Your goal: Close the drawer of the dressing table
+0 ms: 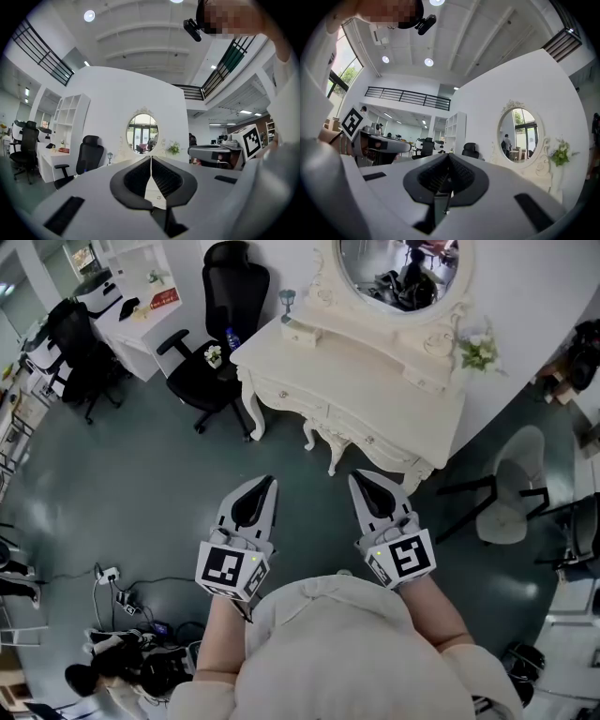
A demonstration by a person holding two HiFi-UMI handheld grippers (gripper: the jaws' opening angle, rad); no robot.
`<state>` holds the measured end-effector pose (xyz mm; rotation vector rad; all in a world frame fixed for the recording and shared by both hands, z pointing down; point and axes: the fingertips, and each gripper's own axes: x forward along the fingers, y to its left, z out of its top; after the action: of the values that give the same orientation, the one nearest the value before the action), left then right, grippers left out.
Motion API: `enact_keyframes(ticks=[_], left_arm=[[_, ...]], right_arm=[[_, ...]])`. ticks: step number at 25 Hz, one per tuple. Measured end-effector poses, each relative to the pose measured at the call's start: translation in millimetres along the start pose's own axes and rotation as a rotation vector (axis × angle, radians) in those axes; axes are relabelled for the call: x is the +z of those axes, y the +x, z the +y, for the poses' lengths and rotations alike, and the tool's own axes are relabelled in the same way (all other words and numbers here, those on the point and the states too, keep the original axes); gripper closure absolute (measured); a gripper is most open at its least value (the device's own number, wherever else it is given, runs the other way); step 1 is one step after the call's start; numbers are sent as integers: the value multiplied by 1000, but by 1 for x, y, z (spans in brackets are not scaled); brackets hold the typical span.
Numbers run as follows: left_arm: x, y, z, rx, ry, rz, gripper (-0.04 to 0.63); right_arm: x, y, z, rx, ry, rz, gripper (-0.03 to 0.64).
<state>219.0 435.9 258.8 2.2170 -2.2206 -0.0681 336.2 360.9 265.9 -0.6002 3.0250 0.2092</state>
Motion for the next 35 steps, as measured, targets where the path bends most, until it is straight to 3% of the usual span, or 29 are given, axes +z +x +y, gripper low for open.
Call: enact_keyframes(ticks=[5, 7, 8, 9, 10, 14, 19, 25, 35], left_arm=[[-2, -6, 7, -10, -14, -12, 573], [3, -11, 16, 16, -60, -52, 572], [5, -12, 22, 34, -85, -74, 504], [4, -14, 28, 47, -99, -84, 323], [1, -14, 33, 56, -95, -77, 245], [-11, -13, 50, 84, 11, -21, 223], [-18, -8, 76, 106, -50, -10, 213], [-34, 22, 118, 148, -69, 15, 213], [-35, 153, 215, 170, -70, 67, 215]], right_arm=[[0, 5, 7, -26, 11, -7, 611], [-1, 8, 11, -29, 15, -5, 611], [-2, 10, 13, -30, 15, -3, 611], [-3, 11, 16, -29, 14, 0, 611], [-4, 13, 19, -29, 13, 2, 611], [-6, 26, 26, -22, 5, 12, 611], [-13, 53, 29, 10, 3, 29, 611], [-33, 110, 15, 71, -2, 34, 611], [-62, 262, -74, 105, 49, 52, 611]])
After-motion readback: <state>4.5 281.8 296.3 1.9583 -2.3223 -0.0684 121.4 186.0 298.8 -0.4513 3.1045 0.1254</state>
